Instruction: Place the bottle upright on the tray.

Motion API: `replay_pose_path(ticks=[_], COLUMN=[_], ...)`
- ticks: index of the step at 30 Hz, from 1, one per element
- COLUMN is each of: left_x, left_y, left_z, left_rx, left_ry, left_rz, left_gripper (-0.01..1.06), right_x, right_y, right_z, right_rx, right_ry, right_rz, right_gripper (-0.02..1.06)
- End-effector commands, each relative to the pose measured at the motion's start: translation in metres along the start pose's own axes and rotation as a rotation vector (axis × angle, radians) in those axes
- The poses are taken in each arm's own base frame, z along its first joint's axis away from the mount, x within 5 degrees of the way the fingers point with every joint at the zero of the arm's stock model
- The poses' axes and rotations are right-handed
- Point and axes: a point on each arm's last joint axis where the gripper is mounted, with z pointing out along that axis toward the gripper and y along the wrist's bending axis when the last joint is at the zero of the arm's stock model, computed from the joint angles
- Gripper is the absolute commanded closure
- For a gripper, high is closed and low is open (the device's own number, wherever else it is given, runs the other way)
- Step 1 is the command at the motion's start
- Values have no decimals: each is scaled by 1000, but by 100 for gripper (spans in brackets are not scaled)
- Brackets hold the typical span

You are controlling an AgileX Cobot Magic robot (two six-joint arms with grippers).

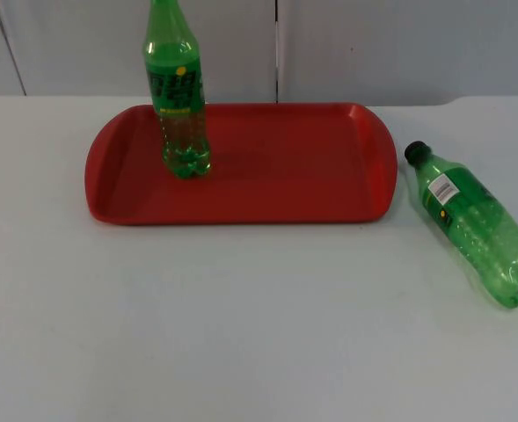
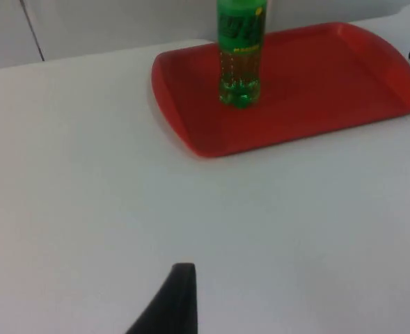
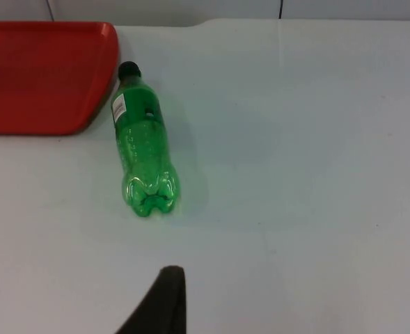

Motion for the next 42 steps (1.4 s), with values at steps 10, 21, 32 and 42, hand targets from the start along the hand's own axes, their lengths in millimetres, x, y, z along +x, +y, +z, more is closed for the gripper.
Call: replay_pose_path(ticks=[10, 21, 32, 42], left_x=[7, 7, 7, 7], left_y=[1, 1, 1, 1], left_z=[5, 5, 5, 5], left_rx=[-13, -13, -13, -13], left_ry=[35, 35, 35, 35], left_rz=[-11, -11, -11, -11], left_gripper=[0, 0, 0, 0], right_x=[0, 0, 0, 0], right_y=[0, 0, 0, 0], right_z=[0, 0, 0, 0], right_rx=[6, 6, 6, 6], right_ry=[-7, -7, -7, -7], right_rz=[1, 1, 1, 1], right_gripper=[0, 0, 0, 0])
